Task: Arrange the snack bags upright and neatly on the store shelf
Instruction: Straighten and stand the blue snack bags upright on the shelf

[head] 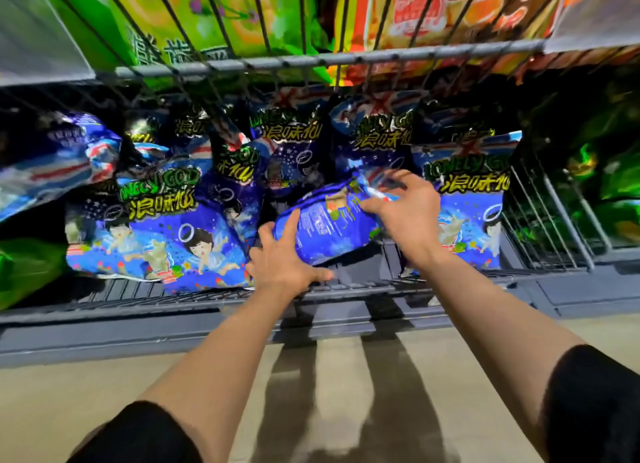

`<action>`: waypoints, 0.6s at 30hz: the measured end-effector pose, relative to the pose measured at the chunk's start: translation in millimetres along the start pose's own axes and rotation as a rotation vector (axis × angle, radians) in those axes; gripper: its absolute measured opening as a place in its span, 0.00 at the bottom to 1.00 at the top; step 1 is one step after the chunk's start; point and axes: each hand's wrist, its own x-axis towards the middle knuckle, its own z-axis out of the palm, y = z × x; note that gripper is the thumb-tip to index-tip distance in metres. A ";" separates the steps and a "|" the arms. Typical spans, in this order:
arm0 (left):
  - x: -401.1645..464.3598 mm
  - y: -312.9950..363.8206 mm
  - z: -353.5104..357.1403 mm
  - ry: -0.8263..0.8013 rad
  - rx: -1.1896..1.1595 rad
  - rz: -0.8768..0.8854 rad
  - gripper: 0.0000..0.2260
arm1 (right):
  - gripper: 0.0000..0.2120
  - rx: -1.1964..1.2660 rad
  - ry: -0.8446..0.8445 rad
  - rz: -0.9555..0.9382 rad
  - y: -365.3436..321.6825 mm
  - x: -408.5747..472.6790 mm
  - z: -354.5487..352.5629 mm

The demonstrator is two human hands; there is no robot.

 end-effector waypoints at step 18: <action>1.2 -13.6 -22.3 0.316 -0.552 0.092 0.13 | 0.24 0.412 -0.282 0.033 2.8 -20.1 -8.8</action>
